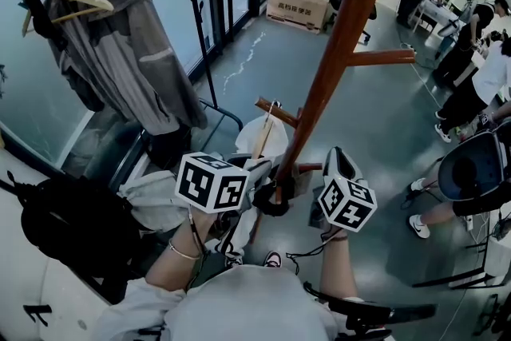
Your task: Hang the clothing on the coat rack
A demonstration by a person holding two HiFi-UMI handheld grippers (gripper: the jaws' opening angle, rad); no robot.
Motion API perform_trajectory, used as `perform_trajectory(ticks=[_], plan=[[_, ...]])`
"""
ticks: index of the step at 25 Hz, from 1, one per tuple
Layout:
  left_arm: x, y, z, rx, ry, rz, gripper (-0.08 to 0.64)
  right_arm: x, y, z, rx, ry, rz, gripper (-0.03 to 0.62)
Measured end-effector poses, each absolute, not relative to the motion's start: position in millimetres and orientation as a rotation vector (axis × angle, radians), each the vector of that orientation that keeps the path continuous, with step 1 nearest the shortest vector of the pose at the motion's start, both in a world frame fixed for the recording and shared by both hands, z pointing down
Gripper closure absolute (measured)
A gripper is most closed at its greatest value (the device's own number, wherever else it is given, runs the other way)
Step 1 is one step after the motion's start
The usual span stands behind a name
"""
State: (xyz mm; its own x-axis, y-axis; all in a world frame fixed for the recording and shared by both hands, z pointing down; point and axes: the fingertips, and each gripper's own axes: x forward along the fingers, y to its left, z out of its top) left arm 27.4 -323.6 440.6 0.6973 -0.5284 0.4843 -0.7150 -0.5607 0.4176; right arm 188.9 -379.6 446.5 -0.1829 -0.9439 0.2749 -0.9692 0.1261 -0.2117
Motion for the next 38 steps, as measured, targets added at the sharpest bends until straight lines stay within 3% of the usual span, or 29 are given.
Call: perform_trajectory(ticks=[38], plan=[[50.1,-327.3,470.1,2.302,-0.886,0.5,0.489,196.8,-384.5,467.2,1.941,-2.283,0.588,0.569]])
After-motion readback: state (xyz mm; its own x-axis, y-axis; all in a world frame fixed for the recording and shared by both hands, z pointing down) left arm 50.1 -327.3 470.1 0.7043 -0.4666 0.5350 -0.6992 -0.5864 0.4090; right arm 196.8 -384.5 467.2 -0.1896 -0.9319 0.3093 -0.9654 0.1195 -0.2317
